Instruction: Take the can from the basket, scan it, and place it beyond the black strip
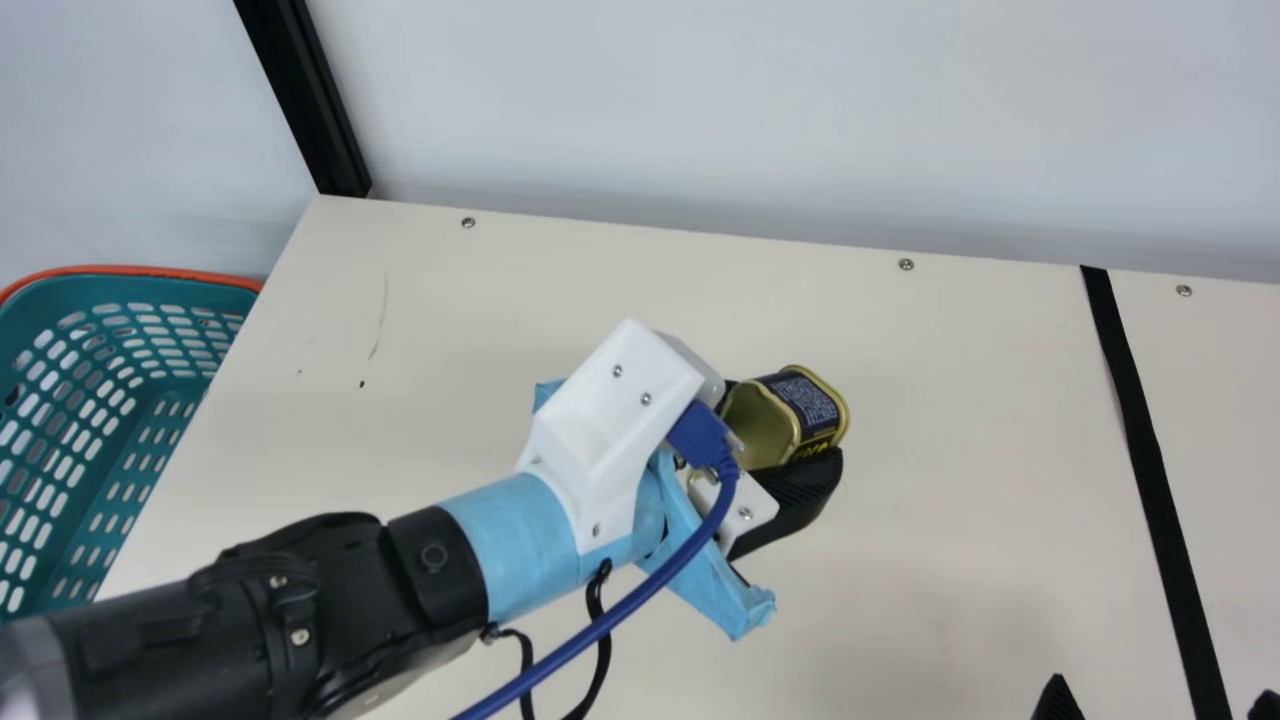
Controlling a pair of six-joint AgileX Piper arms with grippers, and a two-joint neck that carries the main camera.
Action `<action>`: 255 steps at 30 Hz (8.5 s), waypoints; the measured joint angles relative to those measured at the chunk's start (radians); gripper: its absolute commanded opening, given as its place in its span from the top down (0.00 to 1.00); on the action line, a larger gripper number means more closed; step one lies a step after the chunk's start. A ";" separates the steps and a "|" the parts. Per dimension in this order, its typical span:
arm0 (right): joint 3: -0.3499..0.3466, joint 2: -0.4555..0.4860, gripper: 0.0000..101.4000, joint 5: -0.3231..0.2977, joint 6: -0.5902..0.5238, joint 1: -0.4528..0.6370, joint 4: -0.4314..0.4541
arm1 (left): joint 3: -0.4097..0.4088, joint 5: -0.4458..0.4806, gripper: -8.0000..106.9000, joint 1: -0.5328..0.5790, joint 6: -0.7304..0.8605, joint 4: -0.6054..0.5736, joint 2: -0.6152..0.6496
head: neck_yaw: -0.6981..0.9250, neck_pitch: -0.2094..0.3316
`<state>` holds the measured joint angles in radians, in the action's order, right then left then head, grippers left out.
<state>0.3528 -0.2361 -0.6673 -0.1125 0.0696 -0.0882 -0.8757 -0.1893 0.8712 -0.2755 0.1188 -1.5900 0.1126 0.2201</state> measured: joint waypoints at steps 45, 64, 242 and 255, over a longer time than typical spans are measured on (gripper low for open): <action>0.332 -0.456 0.00 0.217 0.049 -0.119 -0.200 | 0.000 0.000 0.84 0.000 0.000 0.000 0.000 | 0.000 0.000; 0.367 -0.515 0.00 0.205 0.021 -0.219 -0.300 | 0.000 0.000 0.84 0.000 0.000 0.000 0.000 | 0.000 0.000; 0.518 -1.056 1.00 0.063 -0.620 -0.218 -0.914 | 0.071 0.205 0.15 -0.011 0.071 0.108 -0.007 | 0.000 0.000; 0.518 -1.056 1.00 0.063 -0.620 -0.218 -0.914 | 0.176 0.250 0.15 -0.110 0.056 0.122 0.089 | 0.000 0.000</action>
<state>0.8712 -1.2921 -0.6045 -0.7325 -0.1487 -1.0018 -0.6994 0.0608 0.7614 -0.2194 0.2411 -1.5011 0.1126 0.2201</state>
